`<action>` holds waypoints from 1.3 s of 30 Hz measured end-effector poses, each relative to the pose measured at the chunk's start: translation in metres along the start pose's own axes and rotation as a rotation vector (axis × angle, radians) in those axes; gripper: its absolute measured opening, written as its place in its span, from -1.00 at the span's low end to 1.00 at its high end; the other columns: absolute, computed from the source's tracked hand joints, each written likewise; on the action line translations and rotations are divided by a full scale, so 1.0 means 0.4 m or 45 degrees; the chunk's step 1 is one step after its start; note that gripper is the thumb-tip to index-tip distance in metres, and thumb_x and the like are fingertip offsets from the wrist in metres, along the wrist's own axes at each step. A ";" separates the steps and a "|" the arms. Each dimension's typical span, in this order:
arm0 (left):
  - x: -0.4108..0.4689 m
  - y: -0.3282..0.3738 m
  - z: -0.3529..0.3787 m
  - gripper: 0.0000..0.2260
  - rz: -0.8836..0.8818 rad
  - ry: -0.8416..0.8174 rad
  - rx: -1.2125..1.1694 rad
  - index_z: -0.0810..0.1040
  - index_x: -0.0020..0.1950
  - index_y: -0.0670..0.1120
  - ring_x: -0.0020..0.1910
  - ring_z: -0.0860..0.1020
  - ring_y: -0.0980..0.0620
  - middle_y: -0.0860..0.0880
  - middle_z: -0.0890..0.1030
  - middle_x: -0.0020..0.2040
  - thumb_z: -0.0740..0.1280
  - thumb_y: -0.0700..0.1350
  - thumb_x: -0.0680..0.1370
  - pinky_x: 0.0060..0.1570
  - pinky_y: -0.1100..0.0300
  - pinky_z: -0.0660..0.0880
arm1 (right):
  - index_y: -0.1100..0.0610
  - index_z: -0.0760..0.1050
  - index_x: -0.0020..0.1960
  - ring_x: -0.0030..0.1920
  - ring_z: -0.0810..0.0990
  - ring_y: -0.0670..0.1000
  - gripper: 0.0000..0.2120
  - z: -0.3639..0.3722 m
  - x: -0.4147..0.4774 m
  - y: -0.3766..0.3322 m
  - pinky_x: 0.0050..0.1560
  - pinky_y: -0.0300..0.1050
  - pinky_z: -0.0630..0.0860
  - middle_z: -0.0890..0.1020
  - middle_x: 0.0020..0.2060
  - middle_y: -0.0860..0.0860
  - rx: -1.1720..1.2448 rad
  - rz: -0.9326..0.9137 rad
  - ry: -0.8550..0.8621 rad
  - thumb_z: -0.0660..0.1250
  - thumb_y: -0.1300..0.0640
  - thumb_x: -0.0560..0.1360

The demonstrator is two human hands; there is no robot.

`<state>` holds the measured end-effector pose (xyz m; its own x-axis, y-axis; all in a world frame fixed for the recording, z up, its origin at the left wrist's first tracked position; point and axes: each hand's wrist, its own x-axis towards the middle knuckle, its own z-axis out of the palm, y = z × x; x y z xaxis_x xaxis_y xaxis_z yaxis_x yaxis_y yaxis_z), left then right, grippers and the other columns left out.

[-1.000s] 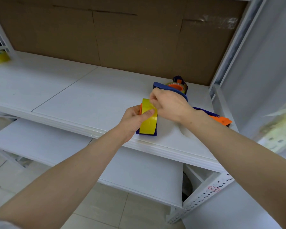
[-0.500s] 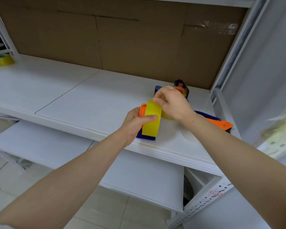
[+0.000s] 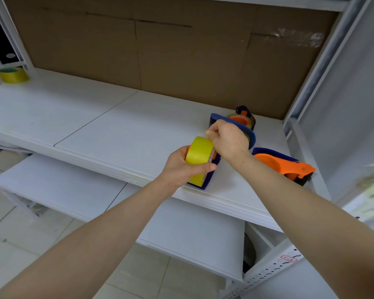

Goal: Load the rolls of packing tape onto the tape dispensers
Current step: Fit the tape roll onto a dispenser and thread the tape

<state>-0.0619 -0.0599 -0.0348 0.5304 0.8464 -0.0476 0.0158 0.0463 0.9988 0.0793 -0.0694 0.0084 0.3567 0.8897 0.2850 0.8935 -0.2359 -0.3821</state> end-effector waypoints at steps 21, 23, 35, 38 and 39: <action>-0.002 -0.003 -0.043 -0.80 -0.007 0.010 -0.033 0.61 -0.02 -0.11 -0.29 0.62 0.16 0.03 0.67 -0.22 0.50 -0.18 0.38 -0.30 0.34 0.54 | 0.20 0.52 0.04 -0.11 0.52 0.03 -0.81 -0.043 0.076 -0.009 -0.05 -0.03 0.48 0.56 -0.15 0.04 0.400 0.031 0.251 0.23 0.10 0.56; 0.004 0.005 -0.055 -0.91 -0.025 0.037 -0.052 0.62 -0.12 -0.06 -0.30 0.62 0.16 0.04 0.67 -0.25 0.47 -0.12 0.41 -0.32 0.34 0.54 | 0.22 0.53 0.04 -0.12 0.51 0.00 -0.81 -0.079 0.098 -0.032 -0.05 -0.04 0.48 0.54 -0.14 0.02 0.508 -0.011 0.343 0.24 0.12 0.55; 0.015 -0.002 -0.097 -0.62 -0.129 0.125 -0.073 0.61 0.00 -0.23 -0.16 0.62 -0.08 -0.14 0.66 -0.14 0.42 0.08 0.42 -0.14 0.15 0.56 | 0.19 0.50 -0.34 -0.16 0.57 0.20 -0.74 0.001 0.096 0.076 -0.17 -0.04 0.47 0.58 -0.31 0.16 0.338 0.379 -0.011 0.27 0.15 0.50; 0.024 0.002 -0.110 -0.38 -0.194 0.147 0.000 0.59 0.11 -0.22 -0.05 0.64 -0.13 -0.17 0.67 -0.03 0.46 0.24 0.29 0.02 0.02 0.58 | 0.19 0.50 -0.31 -0.12 0.63 0.21 -0.78 0.013 0.087 0.084 -0.07 0.02 0.60 0.64 -0.10 0.16 0.368 0.443 -0.056 0.27 0.15 0.49; 0.030 0.008 -0.115 -0.35 -0.232 0.120 0.040 0.58 0.15 -0.18 -0.01 0.64 -0.13 -0.16 0.67 0.01 0.45 0.26 0.25 0.06 -0.01 0.58 | 0.19 0.50 -0.28 -0.13 0.63 0.20 -0.80 0.015 0.088 0.088 -0.07 0.06 0.61 0.63 -0.10 0.15 0.401 0.470 -0.063 0.26 0.16 0.49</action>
<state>-0.0945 -0.0251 -0.0328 0.4345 0.8717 -0.2266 0.1311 0.1878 0.9734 0.1218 -0.0441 -0.0003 0.6143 0.7880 0.0414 0.5811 -0.4162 -0.6994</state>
